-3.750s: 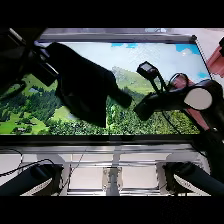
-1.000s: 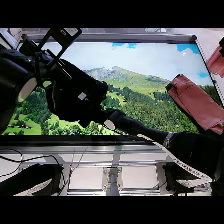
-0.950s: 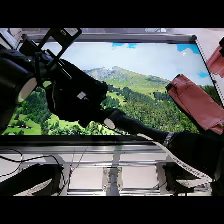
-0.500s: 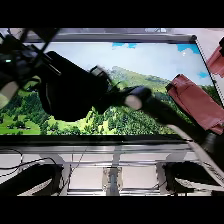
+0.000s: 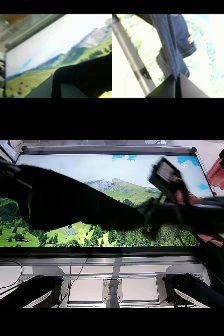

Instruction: Fold the clothes and pants, and hang the long-sleeved shirts on hangers.

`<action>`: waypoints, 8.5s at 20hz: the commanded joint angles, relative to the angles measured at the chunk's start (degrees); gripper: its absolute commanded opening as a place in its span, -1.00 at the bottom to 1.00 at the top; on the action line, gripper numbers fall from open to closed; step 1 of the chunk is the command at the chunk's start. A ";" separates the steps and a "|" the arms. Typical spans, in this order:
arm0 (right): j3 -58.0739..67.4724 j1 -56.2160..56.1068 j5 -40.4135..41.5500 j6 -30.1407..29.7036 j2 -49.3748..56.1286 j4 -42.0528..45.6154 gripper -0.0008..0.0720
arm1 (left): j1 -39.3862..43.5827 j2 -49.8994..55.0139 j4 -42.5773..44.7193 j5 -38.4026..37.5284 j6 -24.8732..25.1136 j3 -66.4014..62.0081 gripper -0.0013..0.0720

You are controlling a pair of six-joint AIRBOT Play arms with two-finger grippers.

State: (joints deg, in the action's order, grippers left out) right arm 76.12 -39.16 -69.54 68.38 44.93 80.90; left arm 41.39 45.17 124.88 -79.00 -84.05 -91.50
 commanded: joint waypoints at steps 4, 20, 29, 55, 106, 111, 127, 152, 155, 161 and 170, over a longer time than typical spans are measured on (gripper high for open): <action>7.17 0.20 -12.09 -1.90 -6.99 -1.66 -0.94 | -0.07 -1.86 -23.19 -6.49 -4.24 -0.04 -0.83; 17.09 0.20 -12.59 -1.44 3.08 5.07 -0.94 | -0.81 1.64 -18.78 -3.52 -20.11 5.86 -0.83; 17.07 3.37 3.21 -1.64 20.28 15.67 -0.94 | -14.32 1.73 -10.38 17.97 -19.96 23.04 -0.83; 39.43 15.91 11.34 -5.44 33.53 15.67 -0.94 | -17.55 5.75 -13.18 47.32 -19.74 17.42 -0.84; -11.76 15.91 -3.93 -8.09 25.62 0.09 -0.94 | -16.74 4.15 -31.69 5.81 18.97 43.41 -0.83; -16.31 15.89 -4.66 -8.07 25.24 -2.12 -0.94 | -16.74 4.20 -37.79 -1.29 18.95 43.43 -0.83; -23.26 15.91 -13.84 -7.89 25.22 -12.15 -0.34 | -16.74 4.22 -43.17 -12.41 18.95 43.47 -0.81; -4.61 37.31 -18.40 -21.94 49.09 -32.54 0.92 | -19.74 4.17 -25.49 3.82 -5.79 43.52 0.89; -4.61 35.43 -17.66 -22.64 55.80 -32.61 0.92 | -21.38 4.22 -25.70 4.59 -5.79 43.58 0.89; -4.61 28.70 -14.73 -26.05 58.66 -33.14 0.92 | -21.62 4.22 -26.10 4.63 -6.01 46.58 0.89; -4.57 19.32 -12.57 -24.37 60.72 -36.11 0.62 | -21.62 4.20 -26.10 4.68 -6.01 48.65 0.89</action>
State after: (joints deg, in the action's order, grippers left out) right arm 71.53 -17.04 -83.79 43.53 105.32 45.80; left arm 19.79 49.36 98.72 -74.41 -90.04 -43.09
